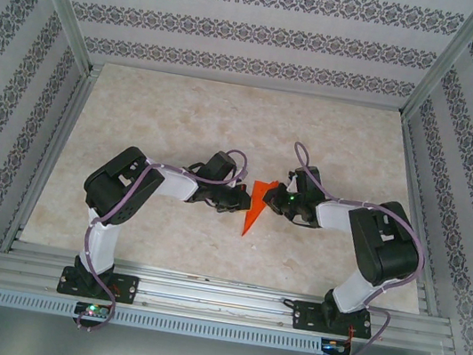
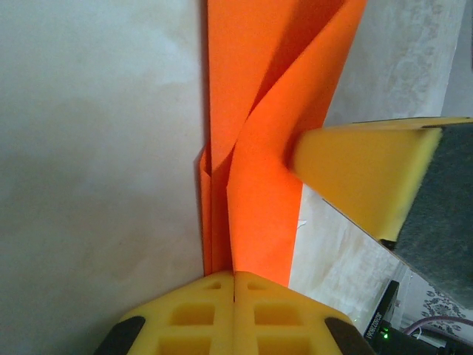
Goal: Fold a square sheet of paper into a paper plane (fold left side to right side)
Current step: Fold the wing for the fifth time at the center of the table.
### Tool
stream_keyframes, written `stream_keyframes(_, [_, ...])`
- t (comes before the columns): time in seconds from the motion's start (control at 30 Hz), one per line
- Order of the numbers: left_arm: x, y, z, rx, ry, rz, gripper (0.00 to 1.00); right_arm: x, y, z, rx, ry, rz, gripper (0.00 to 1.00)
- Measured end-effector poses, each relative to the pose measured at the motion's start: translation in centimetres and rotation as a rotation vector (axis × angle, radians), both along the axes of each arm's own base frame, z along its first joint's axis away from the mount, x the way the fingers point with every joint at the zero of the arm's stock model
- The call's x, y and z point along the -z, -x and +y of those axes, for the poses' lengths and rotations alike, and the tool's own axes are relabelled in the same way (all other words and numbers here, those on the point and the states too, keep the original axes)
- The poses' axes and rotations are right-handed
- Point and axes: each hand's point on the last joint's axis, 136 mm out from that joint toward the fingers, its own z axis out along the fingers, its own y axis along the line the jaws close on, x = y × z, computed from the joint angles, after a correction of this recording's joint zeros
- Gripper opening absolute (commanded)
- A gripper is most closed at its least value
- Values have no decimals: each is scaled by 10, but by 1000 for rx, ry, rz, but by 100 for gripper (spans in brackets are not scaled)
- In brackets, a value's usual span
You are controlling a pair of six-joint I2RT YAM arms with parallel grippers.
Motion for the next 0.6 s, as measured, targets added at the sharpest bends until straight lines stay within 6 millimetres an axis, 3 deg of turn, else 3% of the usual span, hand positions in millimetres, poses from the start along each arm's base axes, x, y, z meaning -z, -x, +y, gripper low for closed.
stream_keyframes(0.3, [-1,0,0,-1,-1,-4,0,3,2,-1,-26,34,22,6])
stream_keyframes(0.6, [-5,0,6,-29,-19,-33,17,4,3,0,-38,34,30,0])
